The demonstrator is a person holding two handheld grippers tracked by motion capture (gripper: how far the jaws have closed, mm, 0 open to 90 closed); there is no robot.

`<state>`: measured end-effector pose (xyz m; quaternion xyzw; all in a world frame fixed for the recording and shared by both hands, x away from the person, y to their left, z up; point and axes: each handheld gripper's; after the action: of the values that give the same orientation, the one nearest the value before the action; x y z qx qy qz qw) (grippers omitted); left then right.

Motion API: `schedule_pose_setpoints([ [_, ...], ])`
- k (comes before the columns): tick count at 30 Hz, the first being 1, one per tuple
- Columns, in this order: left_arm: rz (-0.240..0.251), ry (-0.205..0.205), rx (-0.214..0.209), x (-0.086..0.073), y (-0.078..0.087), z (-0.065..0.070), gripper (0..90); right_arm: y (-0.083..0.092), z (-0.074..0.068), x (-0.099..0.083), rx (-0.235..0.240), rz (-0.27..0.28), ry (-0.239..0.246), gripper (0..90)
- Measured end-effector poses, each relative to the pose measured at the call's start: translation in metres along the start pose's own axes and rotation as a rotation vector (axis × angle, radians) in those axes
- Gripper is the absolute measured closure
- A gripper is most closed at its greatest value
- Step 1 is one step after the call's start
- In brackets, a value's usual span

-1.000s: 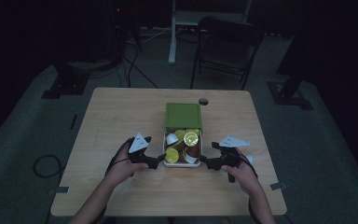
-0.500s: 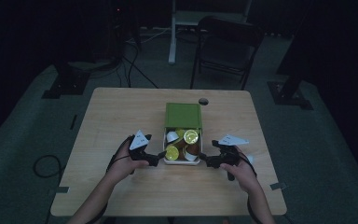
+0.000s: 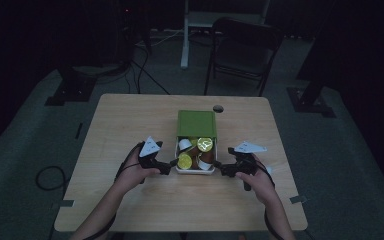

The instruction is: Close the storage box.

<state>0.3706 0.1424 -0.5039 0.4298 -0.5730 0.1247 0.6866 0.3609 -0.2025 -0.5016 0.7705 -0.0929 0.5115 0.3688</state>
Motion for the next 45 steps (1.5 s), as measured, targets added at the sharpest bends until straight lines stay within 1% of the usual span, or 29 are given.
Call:
schedule_pose_setpoints([
  [6, -0.003, 0.001, 0.004, 0.002, -0.003, -0.002, 4.9, -0.002, 0.002, 0.002, -0.007, -0.002, -0.011, 11.3],
  [12, -0.008, -0.007, 0.006, 0.005, -0.005, -0.004, 4.9, -0.004, 0.005, 0.005, -0.013, -0.006, -0.016, 11.3],
  [17, -0.006, -0.002, 0.012, 0.006, -0.007, -0.005, 4.9, -0.005, 0.008, 0.008, -0.022, -0.011, -0.013, 11.3],
  [18, -0.006, 0.005, 0.011, 0.006, -0.008, -0.005, 4.9, -0.005, 0.008, 0.008, -0.023, -0.010, -0.015, 11.3],
  [21, -0.009, 0.007, 0.011, 0.006, -0.009, -0.007, 4.9, -0.006, 0.011, 0.008, -0.023, -0.007, -0.025, 11.3],
  [24, -0.010, 0.000, 0.018, 0.008, -0.010, -0.008, 4.9, -0.008, 0.012, 0.009, -0.019, -0.003, -0.034, 11.3],
  [27, -0.013, 0.002, 0.026, 0.009, -0.012, -0.010, 4.8, -0.009, 0.013, 0.011, -0.025, -0.005, -0.034, 11.3],
  [32, -0.008, 0.018, 0.028, 0.010, -0.015, -0.013, 4.9, -0.012, 0.016, 0.013, -0.032, -0.005, -0.038, 11.3],
  [37, -0.012, 0.018, 0.036, 0.011, -0.018, -0.015, 4.8, -0.015, 0.018, 0.014, -0.037, -0.005, -0.044, 11.3],
  [45, -0.017, 0.004, 0.048, 0.015, -0.022, -0.018, 4.8, -0.019, 0.021, 0.017, -0.055, -0.009, -0.050, 11.3],
])
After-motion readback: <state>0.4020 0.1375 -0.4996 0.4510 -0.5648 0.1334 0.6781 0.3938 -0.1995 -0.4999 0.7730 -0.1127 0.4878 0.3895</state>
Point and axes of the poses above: each handheld gripper's, and its own axes: y roughly backward along the jaws, x roughly out of its top, z roughly to its right, and after that the axes turned 6 degrees about x, right-handed
